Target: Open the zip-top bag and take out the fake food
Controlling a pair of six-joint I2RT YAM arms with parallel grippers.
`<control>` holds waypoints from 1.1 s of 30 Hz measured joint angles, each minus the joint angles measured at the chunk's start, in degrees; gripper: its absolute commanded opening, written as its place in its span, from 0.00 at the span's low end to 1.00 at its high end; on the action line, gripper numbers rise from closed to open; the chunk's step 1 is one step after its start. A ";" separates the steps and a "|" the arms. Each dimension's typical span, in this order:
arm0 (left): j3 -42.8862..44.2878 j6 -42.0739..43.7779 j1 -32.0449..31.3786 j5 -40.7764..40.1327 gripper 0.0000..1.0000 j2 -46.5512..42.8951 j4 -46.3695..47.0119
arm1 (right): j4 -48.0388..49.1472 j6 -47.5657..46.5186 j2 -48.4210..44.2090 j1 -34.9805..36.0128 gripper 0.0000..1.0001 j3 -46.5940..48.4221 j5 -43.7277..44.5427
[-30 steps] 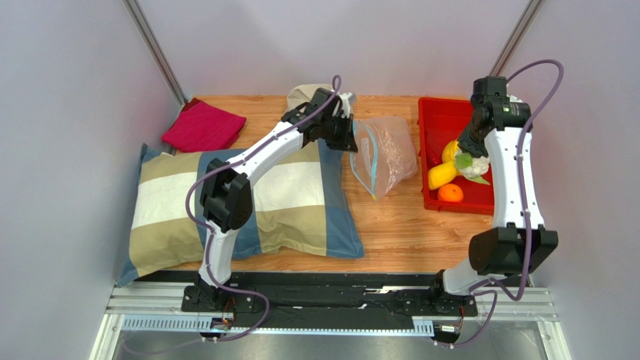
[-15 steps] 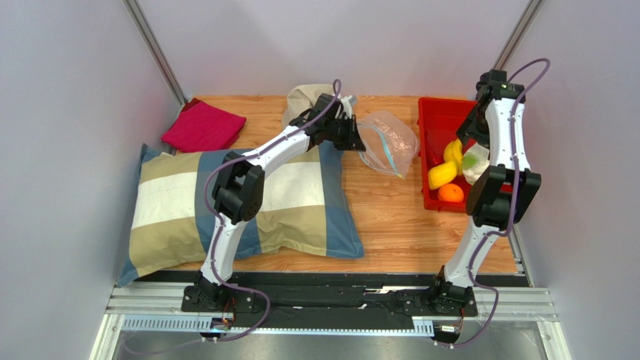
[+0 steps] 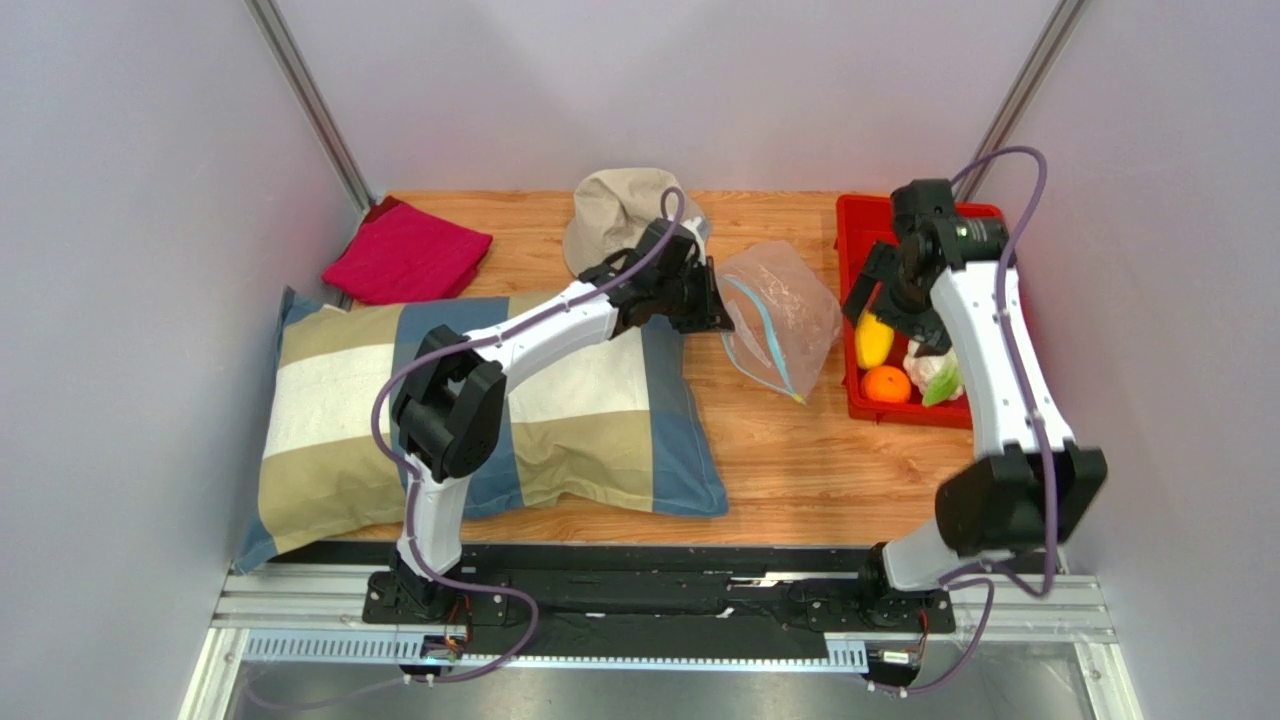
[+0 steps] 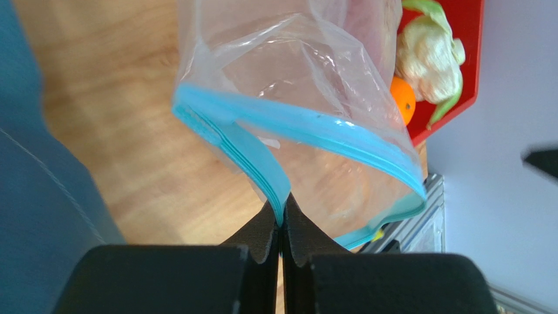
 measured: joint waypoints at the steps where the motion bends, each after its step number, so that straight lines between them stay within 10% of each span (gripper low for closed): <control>1: -1.07 -1.29 -1.18 -1.25 0.00 -0.81 0.35 | -0.13 0.52 -3.58 1.92 0.90 -2.10 -0.94; 4: -4.50 -4.87 -4.39 -4.07 0.10 -2.43 1.07 | -0.28 1.88 -12.98 5.88 0.90 -6.10 -5.86; 9: -5.68 -6.36 -7.58 -7.93 0.68 -2.45 -1.01 | -0.68 2.58 -23.58 5.29 0.91 -10.40 -10.73; 12: -5.18 -5.95 -7.39 -10.10 0.82 -2.97 -3.78 | -0.70 2.49 -26.18 5.27 0.91 -13.55 -13.88; 18: -11.19 -4.13 -7.23 -10.49 0.91 -14.62 -9.99 | -0.74 1.33 -31.06 5.70 1.00 -17.92 -21.64; 26: -34.16 -3.41 -12.33 -1.33 0.99 -51.52 -11.74 | -0.13 1.18 -39.30 14.29 1.00 -18.43 -25.40; 33: -23.37 2.45 -12.81 -6.08 0.99 -66.03 -17.77 | 0.96 2.43 -43.10 16.50 1.00 -17.57 -22.64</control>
